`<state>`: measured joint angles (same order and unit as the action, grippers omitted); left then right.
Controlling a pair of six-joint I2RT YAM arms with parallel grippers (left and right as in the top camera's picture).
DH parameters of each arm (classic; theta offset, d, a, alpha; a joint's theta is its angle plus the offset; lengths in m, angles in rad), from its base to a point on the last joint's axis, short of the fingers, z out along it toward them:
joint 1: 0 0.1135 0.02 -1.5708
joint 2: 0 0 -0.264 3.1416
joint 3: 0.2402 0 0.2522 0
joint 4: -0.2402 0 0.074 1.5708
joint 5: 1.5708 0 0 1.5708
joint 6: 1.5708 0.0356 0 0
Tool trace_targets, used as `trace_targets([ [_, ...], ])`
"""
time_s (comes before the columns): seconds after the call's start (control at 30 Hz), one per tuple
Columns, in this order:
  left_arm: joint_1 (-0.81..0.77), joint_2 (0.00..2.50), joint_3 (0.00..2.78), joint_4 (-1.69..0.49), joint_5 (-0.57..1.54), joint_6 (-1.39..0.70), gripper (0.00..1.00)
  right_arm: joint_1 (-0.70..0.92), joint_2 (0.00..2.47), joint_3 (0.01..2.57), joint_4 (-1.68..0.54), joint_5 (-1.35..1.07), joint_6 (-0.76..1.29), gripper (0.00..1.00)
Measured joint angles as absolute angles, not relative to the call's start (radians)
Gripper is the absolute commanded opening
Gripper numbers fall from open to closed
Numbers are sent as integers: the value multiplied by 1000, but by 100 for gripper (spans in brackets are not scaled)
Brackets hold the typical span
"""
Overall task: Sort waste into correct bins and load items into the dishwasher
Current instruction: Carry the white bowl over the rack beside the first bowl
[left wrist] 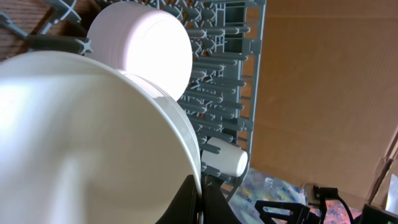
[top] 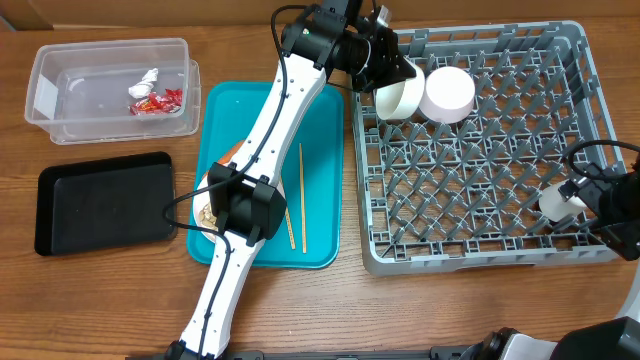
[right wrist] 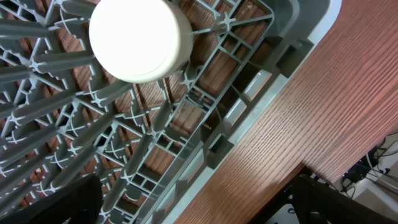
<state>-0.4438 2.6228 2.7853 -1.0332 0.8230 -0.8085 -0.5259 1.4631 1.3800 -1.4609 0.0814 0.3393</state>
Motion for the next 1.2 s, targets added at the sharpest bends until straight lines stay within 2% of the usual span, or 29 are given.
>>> trace_targets([
  [0.1, -443, 2623, 2783, -958, 835, -809, 4, -526, 1463, 1380, -1460, 81, 339, 100],
  [0.23, -439, 2624, 2774, -729, 910, -823, 4, -526, 1463, 1380, -1462, 81, 339, 100],
  [0.33, -439, 2624, 2774, -635, 949, -844, 4, -526, 1463, 1380, -1462, 81, 339, 100],
  [0.9, -532, 2624, 2753, -590, 810, -881, 4, -525, 1463, 1380, -1467, 81, 339, 100],
  [1.2, -557, 2624, 2637, -589, 813, -892, 4, -526, 1463, 1380, -1477, 81, 339, 100],
])
